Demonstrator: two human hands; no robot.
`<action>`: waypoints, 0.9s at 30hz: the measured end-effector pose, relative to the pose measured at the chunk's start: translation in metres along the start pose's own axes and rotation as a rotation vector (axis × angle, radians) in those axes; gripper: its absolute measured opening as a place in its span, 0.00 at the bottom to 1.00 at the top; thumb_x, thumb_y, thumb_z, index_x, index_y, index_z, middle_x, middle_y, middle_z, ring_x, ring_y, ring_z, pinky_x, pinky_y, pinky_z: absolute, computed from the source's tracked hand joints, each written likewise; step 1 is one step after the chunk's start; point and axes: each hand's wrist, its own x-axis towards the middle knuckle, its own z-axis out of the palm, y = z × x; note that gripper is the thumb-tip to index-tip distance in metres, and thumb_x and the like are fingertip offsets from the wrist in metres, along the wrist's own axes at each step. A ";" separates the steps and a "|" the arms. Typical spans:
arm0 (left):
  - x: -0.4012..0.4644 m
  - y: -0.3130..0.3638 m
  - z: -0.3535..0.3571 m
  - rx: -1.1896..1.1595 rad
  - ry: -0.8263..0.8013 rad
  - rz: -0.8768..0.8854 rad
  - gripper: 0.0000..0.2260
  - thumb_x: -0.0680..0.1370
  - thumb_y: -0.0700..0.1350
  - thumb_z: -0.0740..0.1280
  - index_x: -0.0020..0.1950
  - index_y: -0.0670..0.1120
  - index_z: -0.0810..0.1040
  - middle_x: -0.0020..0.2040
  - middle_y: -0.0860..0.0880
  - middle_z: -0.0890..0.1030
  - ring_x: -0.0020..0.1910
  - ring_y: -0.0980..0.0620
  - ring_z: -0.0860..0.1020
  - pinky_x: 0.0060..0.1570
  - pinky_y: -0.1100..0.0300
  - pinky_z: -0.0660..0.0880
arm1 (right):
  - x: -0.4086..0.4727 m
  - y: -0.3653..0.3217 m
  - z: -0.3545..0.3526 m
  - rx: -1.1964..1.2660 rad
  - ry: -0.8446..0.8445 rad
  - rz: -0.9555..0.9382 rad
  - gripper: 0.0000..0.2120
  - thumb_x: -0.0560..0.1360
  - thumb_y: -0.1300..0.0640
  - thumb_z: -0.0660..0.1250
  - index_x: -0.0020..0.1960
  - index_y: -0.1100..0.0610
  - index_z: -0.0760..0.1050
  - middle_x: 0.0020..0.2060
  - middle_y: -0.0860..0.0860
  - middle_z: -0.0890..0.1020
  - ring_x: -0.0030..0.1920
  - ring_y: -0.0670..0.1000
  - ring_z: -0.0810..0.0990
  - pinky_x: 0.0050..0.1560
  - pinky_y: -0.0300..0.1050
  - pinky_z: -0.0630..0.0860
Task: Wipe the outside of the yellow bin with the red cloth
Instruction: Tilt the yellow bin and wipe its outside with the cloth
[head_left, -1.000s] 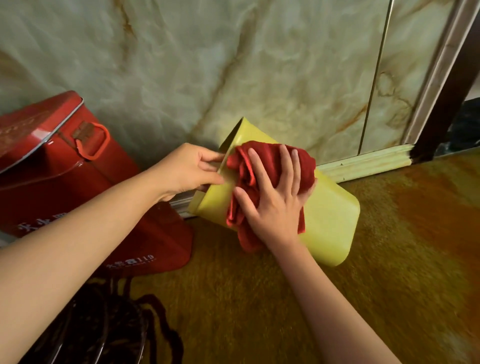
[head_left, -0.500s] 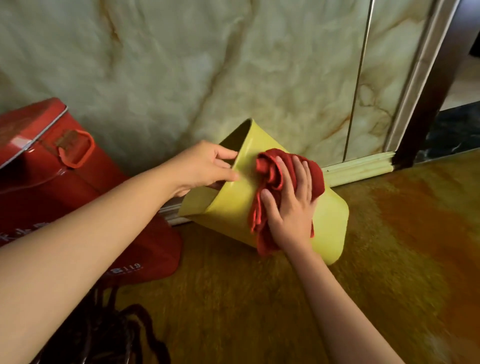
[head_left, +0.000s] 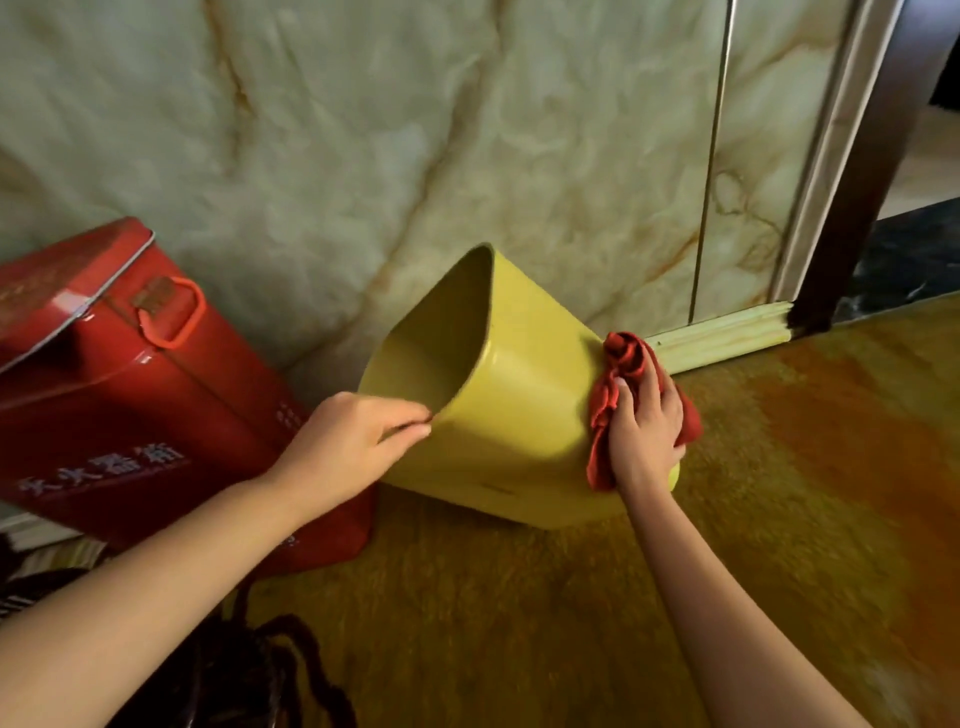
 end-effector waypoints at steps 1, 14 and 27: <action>0.006 0.006 -0.001 -0.042 0.064 0.020 0.09 0.70 0.46 0.69 0.49 0.48 0.80 0.43 0.48 0.86 0.46 0.61 0.78 0.43 0.64 0.75 | -0.008 0.001 0.001 0.037 -0.020 0.018 0.21 0.78 0.45 0.53 0.71 0.40 0.58 0.74 0.50 0.61 0.73 0.52 0.56 0.67 0.70 0.49; 0.068 0.058 0.011 -0.076 -0.085 0.104 0.07 0.70 0.44 0.68 0.43 0.41 0.81 0.42 0.44 0.85 0.37 0.63 0.76 0.44 0.66 0.75 | -0.061 -0.024 0.017 0.074 0.166 -0.345 0.32 0.74 0.39 0.53 0.73 0.46 0.45 0.75 0.53 0.52 0.75 0.53 0.48 0.71 0.64 0.52; 0.067 0.011 0.005 -0.073 -0.325 0.000 0.13 0.73 0.38 0.64 0.29 0.42 0.69 0.22 0.52 0.62 0.25 0.61 0.60 0.30 0.65 0.59 | -0.061 -0.033 0.087 0.057 0.102 -0.381 0.32 0.75 0.39 0.52 0.73 0.43 0.39 0.75 0.51 0.47 0.75 0.48 0.40 0.68 0.62 0.45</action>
